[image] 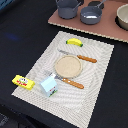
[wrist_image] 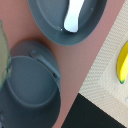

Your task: Interact with the objects in diverse but meaningful ways.

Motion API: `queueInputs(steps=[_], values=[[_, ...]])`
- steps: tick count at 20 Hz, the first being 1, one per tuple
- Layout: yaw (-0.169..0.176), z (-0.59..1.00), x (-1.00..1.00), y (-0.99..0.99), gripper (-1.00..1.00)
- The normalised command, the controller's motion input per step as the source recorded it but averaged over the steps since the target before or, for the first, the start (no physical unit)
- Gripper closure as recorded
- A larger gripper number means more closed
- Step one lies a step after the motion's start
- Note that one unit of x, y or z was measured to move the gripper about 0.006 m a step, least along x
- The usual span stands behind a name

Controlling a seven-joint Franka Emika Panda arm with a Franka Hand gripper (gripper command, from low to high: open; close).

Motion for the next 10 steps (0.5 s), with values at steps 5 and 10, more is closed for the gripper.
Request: queueInputs(steps=[5, 10], values=[[-0.02, -0.05, -0.29, -0.52, -1.0], [-0.03, -0.23, -0.45, -0.5, -1.0]])
